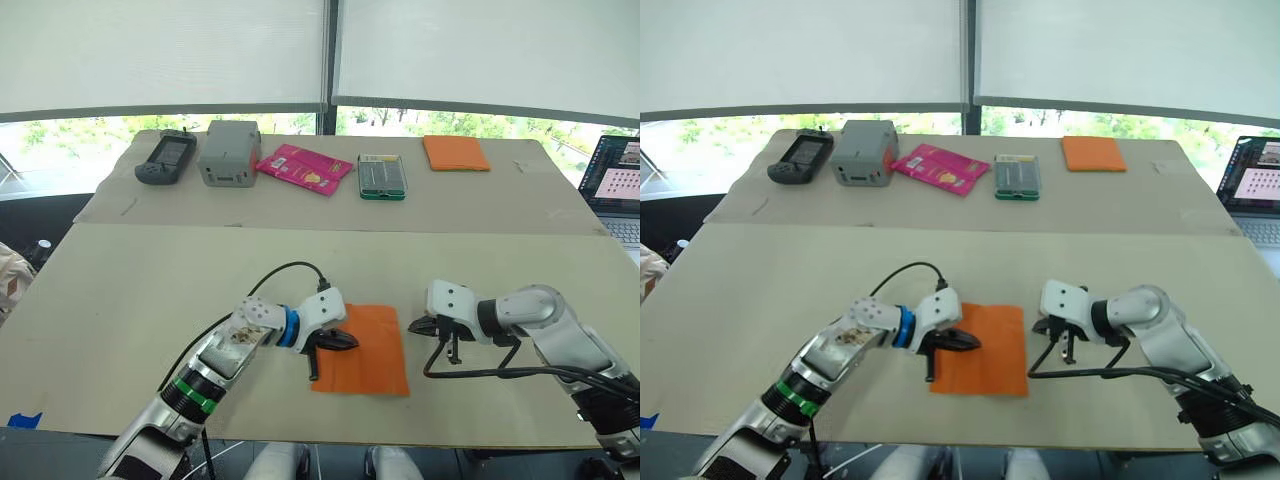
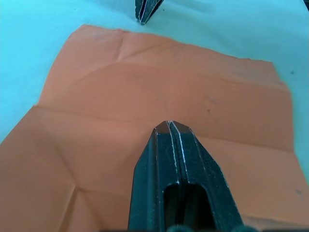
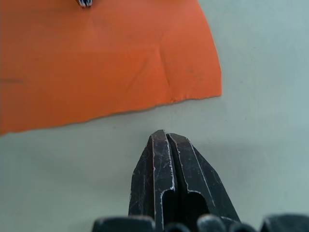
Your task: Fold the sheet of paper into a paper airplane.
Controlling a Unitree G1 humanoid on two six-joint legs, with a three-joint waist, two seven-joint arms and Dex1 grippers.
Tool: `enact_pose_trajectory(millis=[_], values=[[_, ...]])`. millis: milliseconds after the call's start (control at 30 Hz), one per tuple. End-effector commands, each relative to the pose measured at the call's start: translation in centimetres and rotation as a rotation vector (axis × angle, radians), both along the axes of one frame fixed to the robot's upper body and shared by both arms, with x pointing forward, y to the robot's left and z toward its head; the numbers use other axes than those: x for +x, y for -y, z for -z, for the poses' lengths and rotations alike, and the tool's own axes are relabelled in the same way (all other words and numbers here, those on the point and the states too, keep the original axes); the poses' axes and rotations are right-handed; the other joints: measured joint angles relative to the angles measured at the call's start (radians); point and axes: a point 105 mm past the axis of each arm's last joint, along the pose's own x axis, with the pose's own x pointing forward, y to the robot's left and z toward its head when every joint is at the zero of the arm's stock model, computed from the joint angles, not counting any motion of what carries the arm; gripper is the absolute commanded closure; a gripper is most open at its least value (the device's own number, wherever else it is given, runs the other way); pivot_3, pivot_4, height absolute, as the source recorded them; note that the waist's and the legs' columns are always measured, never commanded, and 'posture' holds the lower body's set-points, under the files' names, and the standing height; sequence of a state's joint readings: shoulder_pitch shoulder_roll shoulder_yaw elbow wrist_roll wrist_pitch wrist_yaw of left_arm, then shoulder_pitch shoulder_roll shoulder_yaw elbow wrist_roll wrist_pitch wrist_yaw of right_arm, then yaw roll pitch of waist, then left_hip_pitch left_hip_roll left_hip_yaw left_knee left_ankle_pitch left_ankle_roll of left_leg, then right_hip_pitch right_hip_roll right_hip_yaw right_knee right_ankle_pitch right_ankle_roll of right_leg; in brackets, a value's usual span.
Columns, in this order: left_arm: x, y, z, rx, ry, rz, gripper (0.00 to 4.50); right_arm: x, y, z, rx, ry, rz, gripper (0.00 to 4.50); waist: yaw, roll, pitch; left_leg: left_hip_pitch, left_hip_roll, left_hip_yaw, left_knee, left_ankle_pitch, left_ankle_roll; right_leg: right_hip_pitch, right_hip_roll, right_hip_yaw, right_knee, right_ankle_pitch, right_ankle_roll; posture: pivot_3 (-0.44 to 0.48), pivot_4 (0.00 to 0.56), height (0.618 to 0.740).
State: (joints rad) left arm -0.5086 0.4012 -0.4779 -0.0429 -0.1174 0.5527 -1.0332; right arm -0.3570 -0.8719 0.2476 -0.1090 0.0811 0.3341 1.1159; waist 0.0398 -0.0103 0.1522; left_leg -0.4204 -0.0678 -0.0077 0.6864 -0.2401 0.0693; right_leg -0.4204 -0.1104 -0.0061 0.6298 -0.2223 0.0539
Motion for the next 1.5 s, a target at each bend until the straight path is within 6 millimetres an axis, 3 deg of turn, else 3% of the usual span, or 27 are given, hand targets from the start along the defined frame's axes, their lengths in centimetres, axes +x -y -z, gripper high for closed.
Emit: enact_pose_trajectory(millis=[33,100,233,433,533,700,833,1300,1400,1500], values=[[-0.3,-0.4,2.0,0.085,-0.058,-0.019,4.5,-0.7,-1.5,0.1,0.098,-0.019,-0.041,4.45,0.0,0.0,-0.001,0.0,0.0,0.0,0.0,0.0,0.0,0.0,0.0,0.0,0.0,0.0,0.0,0.0,0.15,0.74],[-0.3,-0.6,2.2,0.101,-0.061,-0.025,4.5,-1.0,-2.6,0.0,0.18,-0.045,-0.051,4.45,-0.002,0.0,-0.003,0.0,0.0,0.0,0.0,0.0,0.0,0.0,0.0,0.0,0.0,0.0,0.0,0.0,0.15,0.74],[-0.2,-0.9,2.5,0.112,-0.065,-0.034,4.5,-1.1,-2.6,0.3,0.21,-0.059,-0.048,4.45,0.0,0.0,-0.004,0.0,0.0,0.0,0.0,0.0,0.0,0.0,0.0,0.0,0.0,0.0,0.0,0.0,0.15,0.74],[-0.3,-1.7,2.7,0.12,-0.07,-0.051,4.5,-1.3,-2.0,-2.2,0.303,-0.08,-0.023,4.45,-0.003,0.0,-0.004,0.0,0.0,0.0,0.0,0.0,0.0,0.0,0.0,0.0,0.0,0.0,0.0,0.0,0.15,0.74],[-0.4,-1.8,2.8,0.12,-0.073,-0.053,4.5,-2.5,-0.7,-2.0,0.194,-0.109,-0.036,4.45,-0.002,0.0,-0.004,0.0,0.0,0.0,0.0,-0.001,0.001,0.0,-0.001,0.0,0.0,0.0,0.0,0.0,0.15,0.74],[-0.5,-1.8,2.8,0.118,-0.078,-0.05,4.5,-6.4,0.0,-1.3,0.087,-0.304,-0.034,4.45,-0.004,0.0,-0.007,0.0,0.002,0.0,0.0,-0.003,0.004,0.0,-0.001,0.0,0.0,-0.001,0.001,0.0,0.15,0.74],[-0.5,-1.5,2.8,0.118,-0.075,-0.035,4.5,-7.6,-1.3,0.2,0.093,-0.339,0.005,4.45,-0.003,-0.001,-0.01,0.0,0.003,0.0,0.0,-0.005,0.007,0.0,-0.001,0.001,-0.001,-0.001,0.001,0.0,0.15,0.74],[-0.6,-2.0,2.6,0.118,-0.089,-0.021,4.5,-10.5,-3.7,-0.9,0.234,-0.445,0.101,4.45,-0.002,-0.001,-0.011,0.0,0.003,0.0,0.0,-0.005,0.007,-0.001,-0.002,0.001,-0.001,-0.001,0.001,0.0,0.15,0.74],[-0.8,-1.9,2.4,0.113,-0.099,0.001,4.5,-10.2,-4.3,1.0,0.245,-0.45,0.221,4.45,-0.002,-0.006,-0.015,0.0,0.004,0.0,-0.001,-0.005,0.007,-0.001,-0.002,0.001,-0.001,-0.001,0.001,0.0,0.15,0.74],[-0.6,-2.3,1.5,0.086,-0.117,-0.008,4.5,-10.5,-4.1,0.8,0.259,-0.447,0.247,4.45,-0.002,-0.005,-0.015,0.0,0.004,0.0,-0.001,-0.006,0.006,-0.001,-0.002,0.002,-0.001,-0.001,0.001,0.0,0.15,0.74]])
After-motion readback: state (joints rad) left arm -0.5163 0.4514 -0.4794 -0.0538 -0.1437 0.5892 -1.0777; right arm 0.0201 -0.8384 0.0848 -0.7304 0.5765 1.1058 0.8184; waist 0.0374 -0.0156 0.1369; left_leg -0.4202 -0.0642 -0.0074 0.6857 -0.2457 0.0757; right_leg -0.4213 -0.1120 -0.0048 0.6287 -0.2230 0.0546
